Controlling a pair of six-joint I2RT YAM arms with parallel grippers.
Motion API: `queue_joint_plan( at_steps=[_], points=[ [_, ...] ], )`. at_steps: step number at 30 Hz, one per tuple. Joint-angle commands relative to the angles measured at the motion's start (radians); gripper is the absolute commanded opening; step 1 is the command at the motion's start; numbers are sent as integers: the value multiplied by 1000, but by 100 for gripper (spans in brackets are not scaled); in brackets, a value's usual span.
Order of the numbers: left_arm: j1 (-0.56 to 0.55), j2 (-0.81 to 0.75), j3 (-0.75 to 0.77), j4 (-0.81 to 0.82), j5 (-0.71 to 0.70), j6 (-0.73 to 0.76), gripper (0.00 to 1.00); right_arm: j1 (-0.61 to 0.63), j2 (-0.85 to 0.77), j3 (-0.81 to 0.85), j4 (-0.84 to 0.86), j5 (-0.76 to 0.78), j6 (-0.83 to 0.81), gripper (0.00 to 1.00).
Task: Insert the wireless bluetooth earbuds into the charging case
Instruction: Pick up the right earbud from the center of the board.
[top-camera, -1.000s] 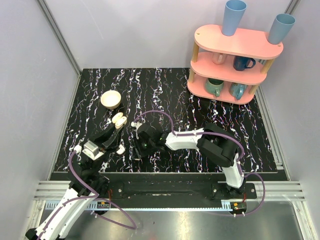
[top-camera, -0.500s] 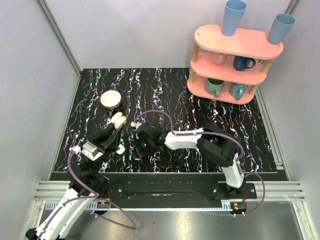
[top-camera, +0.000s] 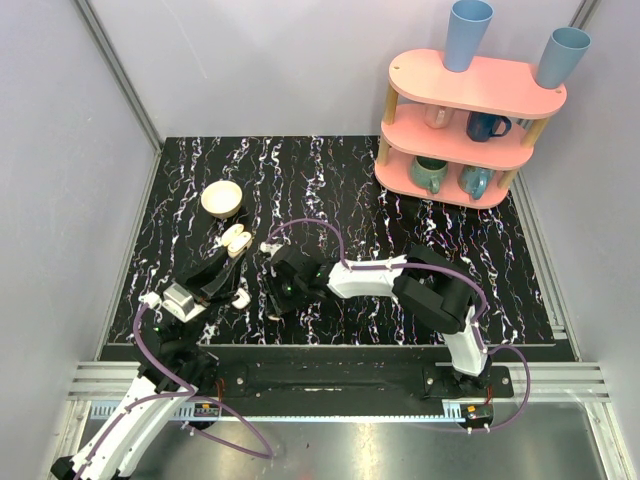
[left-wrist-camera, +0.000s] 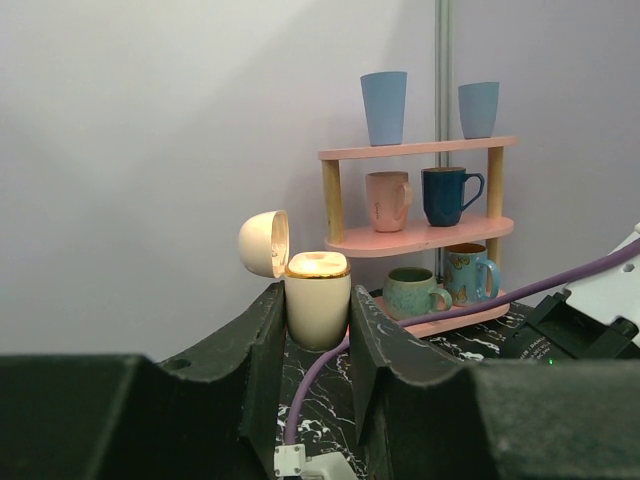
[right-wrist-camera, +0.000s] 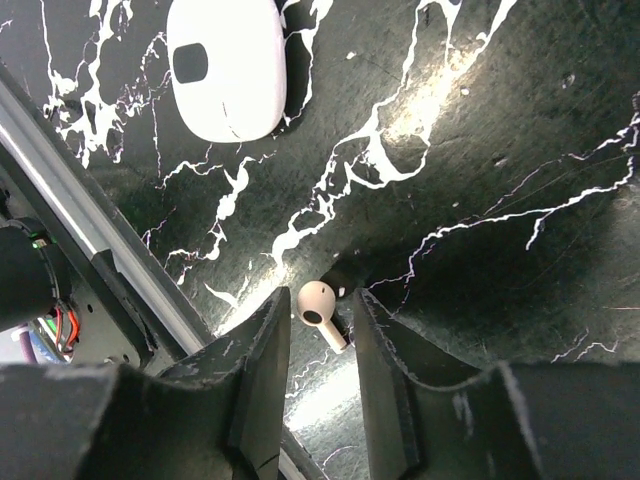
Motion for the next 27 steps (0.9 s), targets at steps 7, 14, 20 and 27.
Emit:
queue_joint_plan(
  at_steps=[7, 14, 20, 27],
  points=[
    [1, -87, -6, 46, -10, -9, 0, 18, 32, 51, -24, 25, -17, 38],
    [1, -93, -4, 39, -11, -11, 0, 18, 15, 42, -30, 25, -23, 39],
    [1, -91, -7, 46, -8, -12, 0, 29, 1, 37, -42, 37, -34, 41],
    [1, -95, -9, 44, -8, -14, 0, 33, -7, 34, -53, 58, -31, 41]
  ],
)
